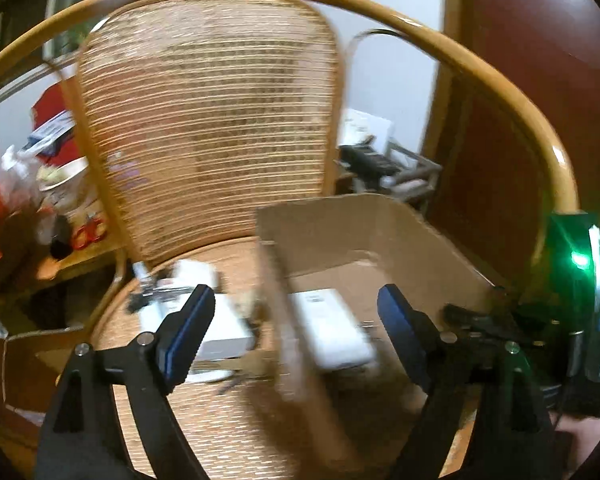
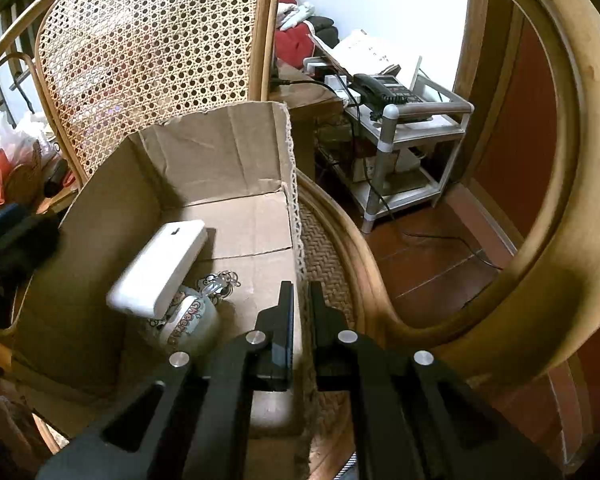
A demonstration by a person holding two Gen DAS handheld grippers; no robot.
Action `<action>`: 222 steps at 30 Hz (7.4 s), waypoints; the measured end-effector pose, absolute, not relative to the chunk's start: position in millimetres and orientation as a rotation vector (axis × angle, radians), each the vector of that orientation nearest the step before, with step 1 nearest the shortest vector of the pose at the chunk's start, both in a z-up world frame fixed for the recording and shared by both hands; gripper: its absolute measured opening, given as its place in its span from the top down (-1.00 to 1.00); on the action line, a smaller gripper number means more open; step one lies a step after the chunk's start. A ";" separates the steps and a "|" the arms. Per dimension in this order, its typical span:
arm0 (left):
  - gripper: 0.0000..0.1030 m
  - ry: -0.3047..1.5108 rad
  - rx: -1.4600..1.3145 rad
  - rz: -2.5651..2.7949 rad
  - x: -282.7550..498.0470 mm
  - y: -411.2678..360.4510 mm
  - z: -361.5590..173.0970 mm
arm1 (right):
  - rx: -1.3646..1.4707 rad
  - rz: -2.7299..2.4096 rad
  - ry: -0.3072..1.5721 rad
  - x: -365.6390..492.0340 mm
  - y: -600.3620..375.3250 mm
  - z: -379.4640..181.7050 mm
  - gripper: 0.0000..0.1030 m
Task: Organize rigid objects
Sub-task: 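Carry the power bank into the box and open the left gripper, then grasp the light-blue bottle by its cap with the left gripper, then carry the bottle into the box and open the left gripper, then grasp the white remote control with the left gripper, then carry the remote into the box and open the left gripper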
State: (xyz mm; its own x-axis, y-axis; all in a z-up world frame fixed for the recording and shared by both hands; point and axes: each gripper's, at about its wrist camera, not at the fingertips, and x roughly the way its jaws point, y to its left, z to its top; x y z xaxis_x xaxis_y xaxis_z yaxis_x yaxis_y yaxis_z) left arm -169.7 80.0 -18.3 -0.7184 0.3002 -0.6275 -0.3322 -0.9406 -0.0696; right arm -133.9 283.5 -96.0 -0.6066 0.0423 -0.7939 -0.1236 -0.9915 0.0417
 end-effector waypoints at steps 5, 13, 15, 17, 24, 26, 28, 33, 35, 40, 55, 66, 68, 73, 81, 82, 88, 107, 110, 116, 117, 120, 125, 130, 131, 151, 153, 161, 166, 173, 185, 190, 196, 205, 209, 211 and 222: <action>-0.64 -0.010 -1.165 2.696 -192.5 24.5 -55.8 | -1.347 2.732 0.144 -133.9 283.2 -95.6 0.85; -0.48 0.031 -1.413 2.698 -208.8 -19.2 -109.0 | -1.350 2.730 0.144 -133.9 283.6 -95.9 0.85; -0.47 0.080 -1.405 2.726 -209.7 -20.6 -110.3 | -1.350 2.729 0.142 -134.0 283.7 -96.3 0.85; -0.46 0.076 -1.413 2.725 -215.8 -22.0 -113.1 | -1.351 2.729 0.144 -134.3 283.1 -96.1 0.85; -0.43 0.089 -1.442 2.706 -239.8 -14.2 -131.4 | -1.354 2.728 0.138 -134.4 281.4 -97.1 0.85; -0.32 0.045 -1.463 2.674 -244.4 -16.4 -137.0 | -1.356 2.728 0.132 -134.4 281.4 -97.2 0.85; -0.16 0.065 -1.442 2.671 -246.3 -15.3 -137.8 | -1.356 2.727 0.134 -134.2 281.1 -97.5 0.85; 0.41 0.078 -1.461 2.608 -244.6 -7.1 -133.2 | -1.354 2.727 0.139 -134.2 280.9 -97.4 0.85; 0.42 0.010 -1.460 2.585 -243.6 -9.5 -129.0 | -1.355 2.727 0.141 -134.2 279.7 -97.5 0.85; 0.44 -0.034 -1.364 2.640 -232.5 -12.1 -97.2 | -1.353 2.728 0.147 -134.1 278.9 -97.6 0.85; 0.44 -0.089 -1.073 2.745 -205.7 -25.7 -16.3 | -1.353 2.726 0.151 -134.7 278.9 -98.0 0.85; 0.45 -0.073 -0.901 2.711 -192.9 2.0 32.4 | -1.354 2.727 0.148 -134.8 279.6 -97.7 0.85; 0.45 -0.062 -0.871 2.677 -185.7 17.8 39.0 | -1.355 2.726 0.151 -134.9 280.2 -97.9 0.85; 0.45 -0.044 -0.772 2.610 -164.8 50.1 58.4 | -1.356 2.727 0.147 -134.4 281.7 -98.1 0.85; 0.45 -0.053 -0.688 2.510 -142.7 80.4 77.1 | -1.356 2.725 0.146 -133.8 284.2 -98.8 0.85; 0.45 -0.059 -0.694 2.495 -142.1 84.6 75.0 | -1.356 2.726 0.145 -134.0 283.7 -98.7 0.85; 0.45 -0.001 -0.845 2.429 -151.3 116.3 31.4 | -1.357 2.727 0.144 -134.0 283.8 -98.6 0.85; -0.91 0.072 -0.848 2.611 -164.2 90.2 15.7 | -1.365 2.728 0.149 -131.3 282.9 -98.0 0.85; -0.91 0.142 -0.907 2.719 -180.7 60.5 2.9 | -1.367 2.728 0.152 -130.9 284.7 -98.3 0.85; -0.83 0.209 -1.205 2.718 -215.1 13.8 -53.5 | -1.365 2.729 0.150 -131.7 283.0 -98.1 0.85; -0.81 0.235 -1.262 2.697 -219.8 11.7 -65.7 | -1.365 2.729 0.150 -131.1 284.1 -98.3 0.85; -0.79 0.279 -1.337 2.645 -226.3 9.5 -94.6 | -1.365 2.728 0.149 -131.2 283.7 -98.1 0.85; -0.79 0.368 -1.400 2.629 -236.9 15.8 -119.9 | -1.365 2.728 0.145 -131.2 284.2 -98.1 0.85; -0.78 0.476 -1.426 2.607 -248.6 26.2 -130.1 | -1.366 2.728 0.145 -131.3 284.5 -98.3 0.84; -0.78 0.510 -1.436 2.587 -252.5 31.6 -136.8 | -1.368 2.727 0.143 -131.7 283.9 -98.3 0.84; 0.24 0.139 -1.265 2.575 -236.8 9.1 -66.8 | -1.370 2.723 0.136 -133.5 275.7 -97.5 0.84; 0.24 0.068 -1.206 2.558 -229.4 5.0 -47.3 | -1.370 2.723 0.133 -133.6 275.9 -97.5 0.84; 0.24 0.047 -1.035 2.574 -206.3 14.4 1.9 | -1.371 2.724 0.137 -133.6 277.0 -97.5 0.84; 0.24 0.038 -0.905 2.579 -191.8 31.1 33.4 | -1.370 2.723 0.136 -133.9 277.9 -97.0 0.84; 0.24 0.049 -0.842 2.471 -172.3 72.5 49.0 | -1.370 2.723 0.134 -133.9 277.1 -96.7 0.84; 0.23 0.205 -1.003 2.400 -173.0 143.2 -21.8 | -1.372 2.725 0.130 -134.2 278.9 -95.5 0.84; 0.15 0.248 -1.015 2.452 -176.9 147.3 -27.1 | -1.371 2.724 0.133 -134.3 279.5 -94.6 0.84; -0.73 0.243 -1.016 2.499 -177.6 139.6 -35.0 | -1.372 2.724 0.131 -134.4 279.0 -94.0 0.84; -0.79 0.331 -0.976 2.535 -176.2 144.3 -27.6 | -1.371 2.728 0.127 -133.6 280.3 -93.6 0.84; -0.79 0.292 -0.928 2.570 -171.8 135.1 -17.1 | -1.372 2.727 0.126 -133.4 280.0 -93.7 0.84; -0.79 0.273 -0.894 2.590 -170.0 127.5 -8.7 | -1.372 2.727 0.126 -133.4 280.7 -93.8 0.84; -0.98 0.035 -1.061 2.785 -228.9 11.1 -14.9 | -1.372 2.728 0.125 -134.0 281.8 -94.6 0.84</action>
State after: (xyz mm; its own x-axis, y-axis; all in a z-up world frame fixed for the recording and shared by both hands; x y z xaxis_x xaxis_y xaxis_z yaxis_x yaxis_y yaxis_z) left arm -228.9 11.1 -14.9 -0.7353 0.1414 -0.6628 -0.1578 -0.9868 -0.0354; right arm -134.0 281.8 -94.6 -0.5940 0.0394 -0.8035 -0.1124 -0.9931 0.0345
